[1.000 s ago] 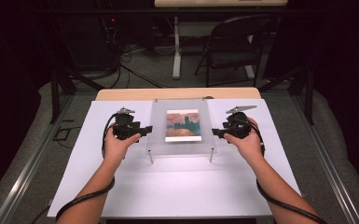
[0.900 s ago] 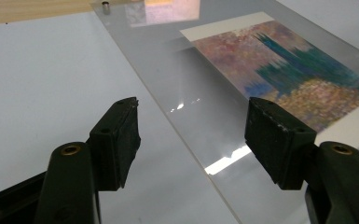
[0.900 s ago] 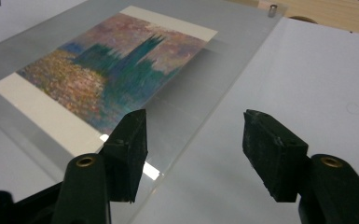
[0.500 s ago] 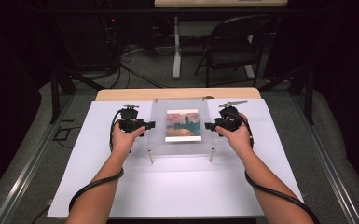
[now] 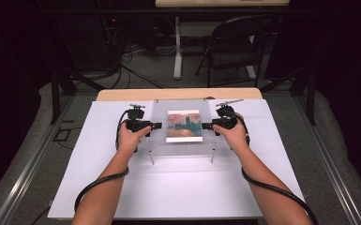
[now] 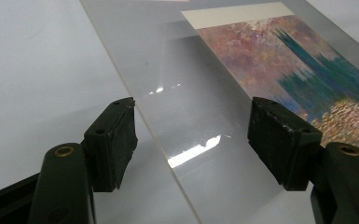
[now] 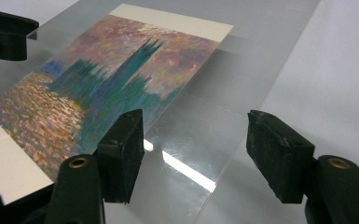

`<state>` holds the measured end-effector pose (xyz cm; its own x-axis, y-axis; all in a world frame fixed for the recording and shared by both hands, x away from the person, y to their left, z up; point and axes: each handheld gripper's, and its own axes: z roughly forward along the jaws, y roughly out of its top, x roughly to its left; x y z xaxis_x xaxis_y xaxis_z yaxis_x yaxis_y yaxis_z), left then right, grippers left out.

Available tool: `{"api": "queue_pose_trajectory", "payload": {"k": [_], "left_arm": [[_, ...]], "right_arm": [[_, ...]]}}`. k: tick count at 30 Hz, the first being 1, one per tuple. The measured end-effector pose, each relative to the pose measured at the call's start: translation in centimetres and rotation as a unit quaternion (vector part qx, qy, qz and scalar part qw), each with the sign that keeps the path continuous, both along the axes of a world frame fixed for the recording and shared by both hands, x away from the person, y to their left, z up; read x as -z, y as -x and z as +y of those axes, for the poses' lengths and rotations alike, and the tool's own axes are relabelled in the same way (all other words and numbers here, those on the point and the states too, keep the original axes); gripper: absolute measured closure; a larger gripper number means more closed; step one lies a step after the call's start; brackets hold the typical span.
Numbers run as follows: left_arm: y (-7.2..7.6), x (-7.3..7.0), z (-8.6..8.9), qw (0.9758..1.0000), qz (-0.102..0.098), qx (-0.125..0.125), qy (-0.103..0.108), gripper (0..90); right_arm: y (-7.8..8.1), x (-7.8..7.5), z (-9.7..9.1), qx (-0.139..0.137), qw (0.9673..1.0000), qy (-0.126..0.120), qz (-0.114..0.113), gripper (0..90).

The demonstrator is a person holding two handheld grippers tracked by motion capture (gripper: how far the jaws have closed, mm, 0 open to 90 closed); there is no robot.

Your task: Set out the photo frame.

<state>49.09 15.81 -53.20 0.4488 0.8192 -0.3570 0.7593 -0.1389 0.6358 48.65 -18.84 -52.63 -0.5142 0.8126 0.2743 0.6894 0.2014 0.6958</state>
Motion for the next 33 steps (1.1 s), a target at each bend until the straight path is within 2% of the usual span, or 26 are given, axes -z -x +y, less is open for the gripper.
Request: {"api": "queue_pose_trajectory", "payload": {"k": [5, 12, 18, 23, 26, 33], "left_arm": [[-0.4, -0.1, -0.2, 1.0, 0.004, 0.005, -0.007, 28.6], [-0.7, -0.1, -0.3, 0.9999, 0.006, 0.003, -0.011, 28.4], [-1.0, 0.2, -0.1, 0.9999, 0.013, -0.002, 0.003, 27.7], [-1.1, 0.3, 0.0, 0.9999, 0.014, -0.001, 0.007, 27.5], [-0.9, 0.4, 0.0, 0.9997, 0.018, -0.004, 0.017, 26.4], [-0.9, 0.8, 0.2, 0.999, 0.026, -0.006, 0.036, 24.8]], "right_arm": [[-0.7, 0.0, 0.0, 0.001, 1.0, 0.001, 0.008, 37.0], [-1.0, 0.0, -0.1, -0.002, 0.9999, -0.001, 0.012, 37.0], [-1.3, 0.2, -0.3, -0.001, 0.9997, -0.01, 0.02, 36.6], [-1.6, 0.5, -0.6, 0.001, 0.9991, -0.026, 0.035, 35.5], [-1.6, 0.6, -0.7, 0.005, 0.9986, -0.036, 0.039, 33.9], [-1.4, 0.7, -0.6, 0.007, 0.9985, -0.035, 0.042, 32.5]]}}
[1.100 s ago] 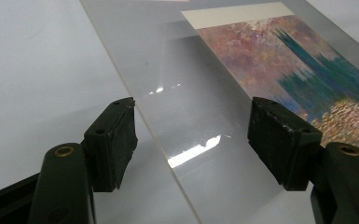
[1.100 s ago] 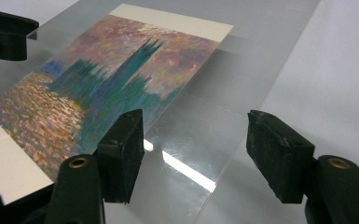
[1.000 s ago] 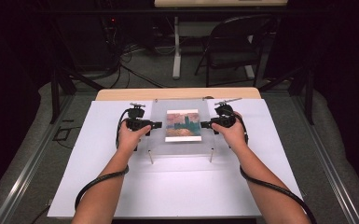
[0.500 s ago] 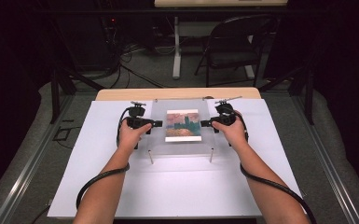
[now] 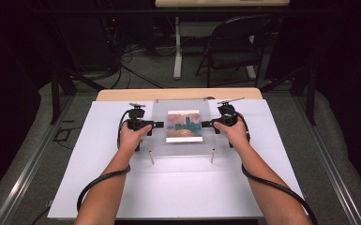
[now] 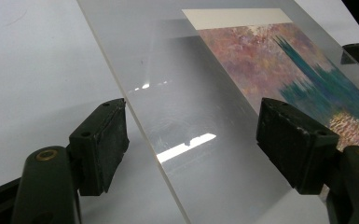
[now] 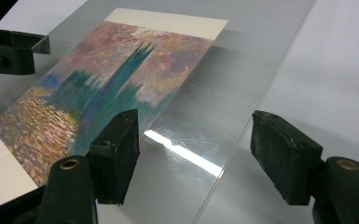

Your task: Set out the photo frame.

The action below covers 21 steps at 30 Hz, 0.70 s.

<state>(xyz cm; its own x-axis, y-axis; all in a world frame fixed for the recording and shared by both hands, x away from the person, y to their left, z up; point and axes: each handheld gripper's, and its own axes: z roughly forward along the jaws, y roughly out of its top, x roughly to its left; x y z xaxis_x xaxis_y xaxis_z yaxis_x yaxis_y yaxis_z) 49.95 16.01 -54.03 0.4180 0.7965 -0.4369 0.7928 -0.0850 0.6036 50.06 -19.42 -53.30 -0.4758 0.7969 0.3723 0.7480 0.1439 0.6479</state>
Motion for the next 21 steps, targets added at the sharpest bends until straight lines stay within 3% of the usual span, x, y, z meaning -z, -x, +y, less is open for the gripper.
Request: {"api": "queue_pose_trajectory", "payload": {"k": [5, 9, 18, 21], "left_arm": [[0.23, 0.15, -0.08, 0.9999, 0.004, 0.002, 0.012, 23.8], [0.25, 0.15, -0.07, 0.9999, 0.005, 0.002, 0.012, 23.8], [0.22, 0.09, -0.1, 0.9999, 0.008, 0.002, 0.011, 23.9], [0.26, 0.16, -0.04, 0.9999, 0.006, 0.004, 0.012, 23.9]], "right_arm": [[0.11, 0.14, -0.14, -0.002, 1.0, -0.007, -0.002, 32.4], [0.2, 0.34, -0.4, 0.001, 0.9997, -0.022, 0.008, 32.2], [0.08, 0.34, -0.36, 0.001, 0.9995, -0.025, 0.022, 30.6], [0.02, 0.63, -0.51, -0.001, 0.9984, -0.045, 0.033, 31.3]]}}
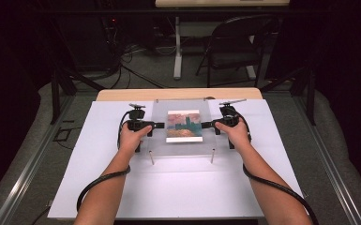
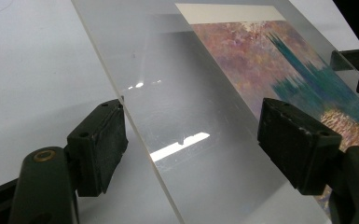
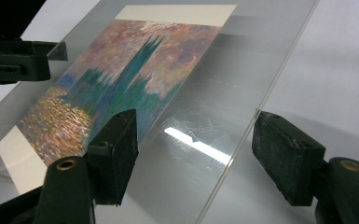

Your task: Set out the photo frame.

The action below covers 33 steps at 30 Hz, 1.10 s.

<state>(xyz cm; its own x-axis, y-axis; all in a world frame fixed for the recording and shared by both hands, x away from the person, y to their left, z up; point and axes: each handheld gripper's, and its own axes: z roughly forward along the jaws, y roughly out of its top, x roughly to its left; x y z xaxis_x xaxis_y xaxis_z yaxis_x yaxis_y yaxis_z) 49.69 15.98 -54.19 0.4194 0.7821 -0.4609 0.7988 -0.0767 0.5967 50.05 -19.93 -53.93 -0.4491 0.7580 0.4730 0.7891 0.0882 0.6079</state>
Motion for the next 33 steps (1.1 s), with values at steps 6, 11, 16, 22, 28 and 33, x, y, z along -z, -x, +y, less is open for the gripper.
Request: {"api": "queue_pose_trajectory", "payload": {"k": [6, 11, 16, 22, 28, 33], "left_arm": [[-0.02, -0.08, -0.01, 1.0, 0.003, 0.001, -0.002, 24.0], [-0.04, -0.12, 0.13, 1.0, 0.006, 0.0, 0.001, 25.9], [-0.11, -0.17, 0.11, 1.0, 0.006, -0.001, 0.0, 26.3], [-0.17, -0.09, 0.46, 0.9998, 0.011, -0.009, 0.011, 30.5], [-0.18, 0.0, 0.65, 0.9997, 0.01, -0.013, 0.017, 33.1], [-0.2, 0.02, 0.78, 0.9996, 0.012, -0.014, 0.023, 34.6]], "right_arm": [[-0.08, 0.02, 0.28, 0.0, 1.0, 0.001, 0.006, 29.6], [-0.17, 0.12, 0.35, 0.002, 0.9999, -0.005, 0.011, 29.7], [-0.12, 0.06, 0.39, 0.003, 0.9999, -0.005, 0.01, 29.7], [-0.05, 0.04, 0.19, 0.004, 1.0, -0.006, 0.004, 31.9], [-0.03, 0.06, 0.11, 0.003, 1.0, -0.007, 0.001, 32.4], [0.01, 0.07, 0.1, 0.003, 1.0, -0.008, -0.002, 32.5]]}}
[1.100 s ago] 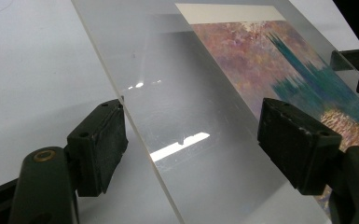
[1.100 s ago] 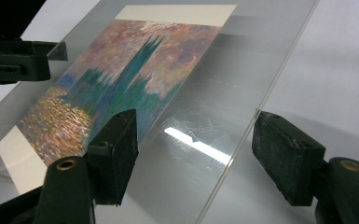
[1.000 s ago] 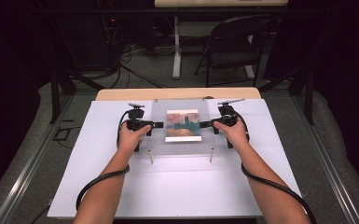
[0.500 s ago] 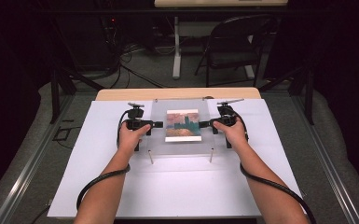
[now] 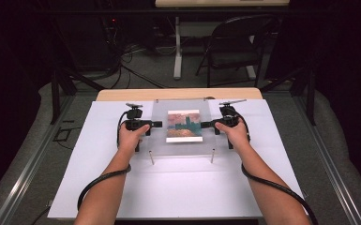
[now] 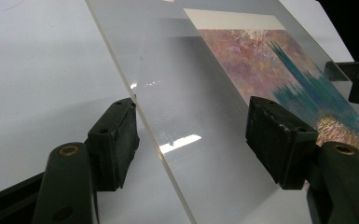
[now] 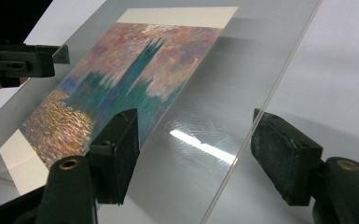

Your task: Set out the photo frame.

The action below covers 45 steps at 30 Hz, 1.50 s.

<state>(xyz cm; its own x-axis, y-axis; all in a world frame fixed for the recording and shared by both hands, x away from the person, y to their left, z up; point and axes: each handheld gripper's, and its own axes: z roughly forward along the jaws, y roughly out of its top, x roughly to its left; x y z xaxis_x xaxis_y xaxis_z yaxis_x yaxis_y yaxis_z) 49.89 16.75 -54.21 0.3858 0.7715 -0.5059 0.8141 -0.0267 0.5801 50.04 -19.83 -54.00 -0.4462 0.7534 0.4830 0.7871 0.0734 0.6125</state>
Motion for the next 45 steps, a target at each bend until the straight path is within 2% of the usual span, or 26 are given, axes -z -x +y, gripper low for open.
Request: {"api": "queue_pose_trajectory", "payload": {"k": [8, 22, 33, 40, 45], "left_arm": [[0.0, -0.1, 0.1, 1.0, 0.002, 0.001, 0.001, 36.3], [0.2, -0.9, 0.1, 1.0, 0.002, -0.002, -0.001, 39.3], [1.0, -2.7, 0.3, 0.9997, -0.021, 0.009, -0.01, 44.2], [1.8, -3.9, 0.8, 0.9993, -0.034, 0.014, -0.007, 50.0], [2.4, -4.6, 0.9, 0.9988, -0.045, 0.019, -0.01, 52.4]], "right_arm": [[0.1, -0.2, -0.1, -0.003, 1.0, 0.002, 0.003, 32.6], [0.4, -0.7, 0.0, -0.008, 0.9999, 0.01, -0.009, 32.7], [1.2, -2.5, -0.3, -0.022, 0.999, 0.027, -0.027, 38.2], [2.0, -3.7, -0.6, -0.025, 0.9985, 0.028, -0.04, 43.7], [2.6, -4.6, -0.5, -0.03, 0.9975, 0.04, -0.05, 45.4]]}}
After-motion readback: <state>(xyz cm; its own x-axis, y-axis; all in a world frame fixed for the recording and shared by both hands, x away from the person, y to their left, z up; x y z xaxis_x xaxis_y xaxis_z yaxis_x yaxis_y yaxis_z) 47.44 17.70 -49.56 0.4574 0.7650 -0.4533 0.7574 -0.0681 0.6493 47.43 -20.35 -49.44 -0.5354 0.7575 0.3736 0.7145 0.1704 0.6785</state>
